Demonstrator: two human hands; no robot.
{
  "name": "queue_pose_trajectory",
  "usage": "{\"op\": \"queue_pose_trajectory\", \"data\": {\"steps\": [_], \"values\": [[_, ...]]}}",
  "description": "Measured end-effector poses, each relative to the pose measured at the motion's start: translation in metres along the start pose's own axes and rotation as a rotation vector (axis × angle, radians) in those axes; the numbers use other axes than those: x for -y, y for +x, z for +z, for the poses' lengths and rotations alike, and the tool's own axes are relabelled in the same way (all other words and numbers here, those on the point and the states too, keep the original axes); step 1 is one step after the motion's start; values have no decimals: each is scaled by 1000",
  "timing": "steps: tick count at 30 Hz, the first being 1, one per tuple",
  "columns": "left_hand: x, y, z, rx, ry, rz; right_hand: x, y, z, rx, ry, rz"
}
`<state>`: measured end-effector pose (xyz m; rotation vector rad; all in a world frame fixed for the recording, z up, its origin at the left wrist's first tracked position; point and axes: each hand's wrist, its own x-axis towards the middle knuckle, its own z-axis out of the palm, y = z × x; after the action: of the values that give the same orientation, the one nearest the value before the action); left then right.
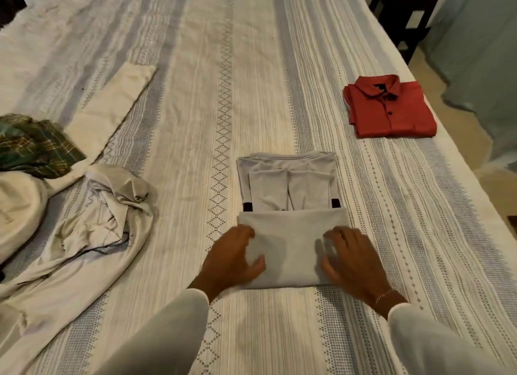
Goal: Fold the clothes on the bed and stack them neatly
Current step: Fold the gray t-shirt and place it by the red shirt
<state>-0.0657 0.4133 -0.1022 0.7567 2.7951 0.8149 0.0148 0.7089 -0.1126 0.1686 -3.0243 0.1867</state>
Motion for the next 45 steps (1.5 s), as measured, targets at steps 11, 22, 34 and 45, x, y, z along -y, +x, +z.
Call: {"op": "queue_pose_trajectory", "data": {"steps": [11,22,34,45], "values": [[1,-59,41,26,582,284,-17,-71,24,8,-84,31],[-17,-78,29,-18,646,184,-23,-83,3,7,-137,-37],[-62,-151,-7,34,323,74,-20,-147,-52,45,321,180],[-88,-71,-36,-382,-416,-410,-13,-65,-96,-153,862,473]]}}
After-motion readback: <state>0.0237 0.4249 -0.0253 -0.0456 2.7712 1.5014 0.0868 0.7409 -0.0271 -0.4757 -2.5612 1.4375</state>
